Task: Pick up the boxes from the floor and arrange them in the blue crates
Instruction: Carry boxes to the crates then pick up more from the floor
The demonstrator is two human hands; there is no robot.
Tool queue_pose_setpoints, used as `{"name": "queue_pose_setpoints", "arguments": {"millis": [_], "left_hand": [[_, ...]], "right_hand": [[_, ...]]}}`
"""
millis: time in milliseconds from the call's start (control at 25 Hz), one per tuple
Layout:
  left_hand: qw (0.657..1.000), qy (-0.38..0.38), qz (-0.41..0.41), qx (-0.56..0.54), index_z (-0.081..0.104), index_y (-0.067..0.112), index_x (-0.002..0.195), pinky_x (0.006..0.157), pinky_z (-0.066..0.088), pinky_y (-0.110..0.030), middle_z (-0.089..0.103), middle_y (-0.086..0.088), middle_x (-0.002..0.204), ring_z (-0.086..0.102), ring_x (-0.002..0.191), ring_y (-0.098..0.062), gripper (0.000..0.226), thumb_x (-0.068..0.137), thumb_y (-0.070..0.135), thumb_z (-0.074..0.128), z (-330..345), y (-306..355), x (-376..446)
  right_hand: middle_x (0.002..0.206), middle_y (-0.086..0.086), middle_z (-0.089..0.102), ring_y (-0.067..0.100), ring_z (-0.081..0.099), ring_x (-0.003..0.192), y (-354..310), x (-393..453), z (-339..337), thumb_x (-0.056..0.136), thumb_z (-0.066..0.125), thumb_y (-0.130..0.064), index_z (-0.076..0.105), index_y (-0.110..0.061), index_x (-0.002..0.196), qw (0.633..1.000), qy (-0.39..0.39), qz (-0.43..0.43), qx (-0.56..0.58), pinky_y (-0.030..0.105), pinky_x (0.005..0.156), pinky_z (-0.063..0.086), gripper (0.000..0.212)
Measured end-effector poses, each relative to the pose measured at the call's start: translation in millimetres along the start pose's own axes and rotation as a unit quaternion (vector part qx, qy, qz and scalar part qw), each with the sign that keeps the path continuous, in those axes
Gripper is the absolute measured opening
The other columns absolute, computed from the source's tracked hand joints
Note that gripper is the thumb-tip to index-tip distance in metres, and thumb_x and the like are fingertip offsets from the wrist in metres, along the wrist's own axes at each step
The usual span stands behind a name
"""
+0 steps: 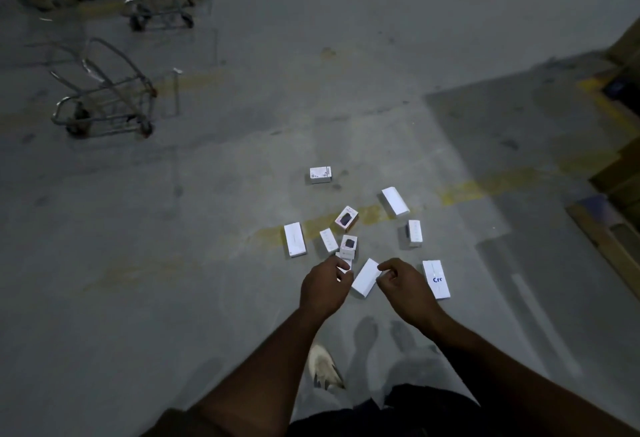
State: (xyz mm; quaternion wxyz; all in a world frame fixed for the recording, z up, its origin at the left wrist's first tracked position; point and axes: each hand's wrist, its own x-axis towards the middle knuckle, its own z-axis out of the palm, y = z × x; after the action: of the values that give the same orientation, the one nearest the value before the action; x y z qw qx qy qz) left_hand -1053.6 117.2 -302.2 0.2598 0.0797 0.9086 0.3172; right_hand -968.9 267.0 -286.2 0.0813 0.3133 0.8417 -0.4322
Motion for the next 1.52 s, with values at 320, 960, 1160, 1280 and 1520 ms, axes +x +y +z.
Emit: {"name": "queue_pose_setpoints", "arguments": {"millis": [320, 960, 1160, 1280, 1520], "left_hand": [[0.997, -0.064, -0.027, 0.015, 0.067, 0.026, 0.1, 0.073, 0.046, -0.025, 0.075, 0.004, 0.098, 0.069, 0.093, -0.017, 0.014, 0.091, 0.035, 0.06, 14.6, 19.8, 89.3], [0.985, -0.097, -0.131, 0.062, 0.059, 0.029, 0.115, 0.079, 0.053, -0.028, 0.068, 0.015, 0.084, 0.069, 0.09, -0.012, 0.031, 0.086, 0.034, 0.071, 193.1, -65.1, 396.5], [0.98, -0.132, -0.136, 0.068, 0.058, 0.023, 0.12, 0.079, 0.049, -0.025, 0.073, 0.005, 0.099, 0.069, 0.095, -0.017, 0.037, 0.087, 0.031, 0.071, 280.0, -171.9, 463.1], [0.979, -0.131, -0.143, 0.061, 0.057, 0.017, 0.123, 0.082, 0.05, -0.03, 0.072, -0.005, 0.112, 0.068, 0.103, -0.026, 0.035, 0.091, 0.026, 0.067, 313.9, -209.7, 493.6], [0.961, -0.03, -0.261, 0.085, 0.055, 0.013, 0.13, 0.097, 0.043, -0.03, 0.057, -0.009, 0.135, 0.055, 0.125, -0.027, 0.035, 0.096, 0.02, 0.061, 352.1, -265.6, 545.6]], "right_hand": [[0.087, 0.004, 0.068, 0.019, 0.059, 0.077, 8.7, 93.1, -5.8, 0.087, 0.061, -0.006, 0.07, -0.009, 0.1, 0.999, 0.014, 0.018, 0.022, 0.028, 0.07, 0.04, 0.017], [0.108, 0.005, 0.069, 0.019, 0.062, 0.096, 153.1, 457.6, 109.3, 0.092, 0.06, -0.018, 0.065, -0.014, 0.109, 0.989, -0.088, 0.115, 0.035, 0.023, 0.075, 0.037, 0.019], [0.103, 0.008, 0.064, 0.025, 0.061, 0.097, 249.3, 516.9, 228.5, 0.093, 0.058, -0.019, 0.064, -0.008, 0.101, 0.981, -0.106, 0.163, 0.018, 0.029, 0.088, 0.046, 0.015], [0.104, 0.01, 0.061, 0.028, 0.061, 0.099, 277.8, 533.8, 279.3, 0.091, 0.064, -0.032, 0.06, -0.007, 0.109, 0.971, -0.11, 0.211, 0.019, 0.036, 0.085, 0.049, 0.031], [0.134, 0.021, 0.048, 0.039, 0.051, 0.123, 302.8, 567.1, 350.2, 0.079, 0.073, -0.055, 0.04, -0.011, 0.143, 0.964, -0.119, 0.237, -0.033, 0.043, 0.102, 0.043, 0.085]]}}
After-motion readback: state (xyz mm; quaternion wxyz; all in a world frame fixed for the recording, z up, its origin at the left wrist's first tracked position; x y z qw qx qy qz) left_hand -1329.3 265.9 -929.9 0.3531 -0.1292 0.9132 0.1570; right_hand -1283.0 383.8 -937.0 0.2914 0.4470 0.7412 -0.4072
